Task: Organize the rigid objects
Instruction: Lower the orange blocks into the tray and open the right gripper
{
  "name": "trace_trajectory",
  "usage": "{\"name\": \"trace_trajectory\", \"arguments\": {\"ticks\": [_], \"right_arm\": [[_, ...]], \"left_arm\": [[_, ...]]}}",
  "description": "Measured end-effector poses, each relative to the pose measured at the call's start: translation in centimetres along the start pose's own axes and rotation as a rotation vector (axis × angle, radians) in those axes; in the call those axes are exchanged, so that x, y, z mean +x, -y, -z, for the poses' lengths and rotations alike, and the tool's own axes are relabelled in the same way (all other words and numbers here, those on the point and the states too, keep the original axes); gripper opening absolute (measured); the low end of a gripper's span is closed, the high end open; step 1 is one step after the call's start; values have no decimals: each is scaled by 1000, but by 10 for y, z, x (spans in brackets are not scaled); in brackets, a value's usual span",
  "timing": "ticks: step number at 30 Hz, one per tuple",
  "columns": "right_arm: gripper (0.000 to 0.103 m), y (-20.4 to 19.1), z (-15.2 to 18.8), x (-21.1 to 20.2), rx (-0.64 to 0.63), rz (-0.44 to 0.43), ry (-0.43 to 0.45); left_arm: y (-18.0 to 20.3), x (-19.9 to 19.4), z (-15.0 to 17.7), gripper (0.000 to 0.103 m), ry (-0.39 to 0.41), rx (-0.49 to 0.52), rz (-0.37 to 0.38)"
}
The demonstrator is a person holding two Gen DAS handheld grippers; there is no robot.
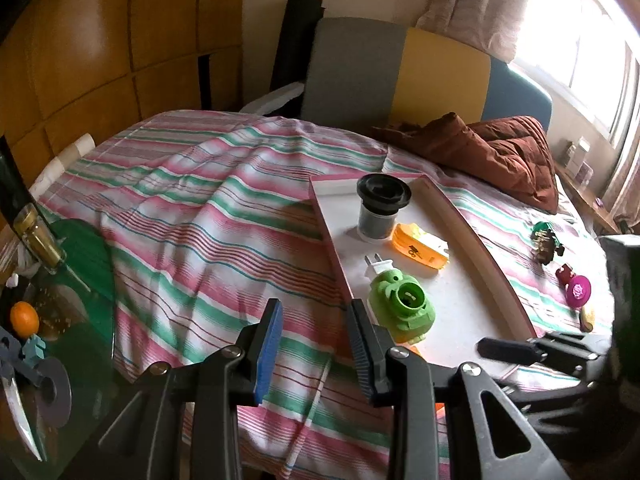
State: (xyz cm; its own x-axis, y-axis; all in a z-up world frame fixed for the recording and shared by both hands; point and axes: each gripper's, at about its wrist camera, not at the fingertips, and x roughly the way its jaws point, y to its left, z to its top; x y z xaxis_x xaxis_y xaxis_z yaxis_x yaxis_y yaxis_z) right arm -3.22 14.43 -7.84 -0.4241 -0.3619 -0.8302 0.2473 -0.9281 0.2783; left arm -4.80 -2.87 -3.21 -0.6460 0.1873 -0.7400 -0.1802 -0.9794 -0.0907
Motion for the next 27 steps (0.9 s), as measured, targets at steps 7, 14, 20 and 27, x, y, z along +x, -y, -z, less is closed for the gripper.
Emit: {"name": "trace_trajectory", "arguments": {"ticks": [7,14,20,27], "right_arm": [[57,45,14,-46,108,81,82],[63,115,37,-93,260,210,112],[66,187,71,-146,477,342,170],[71,258,114,-193,726,480,286]], "left_arm": [[12,-2,1,33,-2,36,10],[32,-3,-2,33,-4,84,39],[60,-2,-5,33,-5,139,84],[115,3,-10,33,-25,231,163]]}}
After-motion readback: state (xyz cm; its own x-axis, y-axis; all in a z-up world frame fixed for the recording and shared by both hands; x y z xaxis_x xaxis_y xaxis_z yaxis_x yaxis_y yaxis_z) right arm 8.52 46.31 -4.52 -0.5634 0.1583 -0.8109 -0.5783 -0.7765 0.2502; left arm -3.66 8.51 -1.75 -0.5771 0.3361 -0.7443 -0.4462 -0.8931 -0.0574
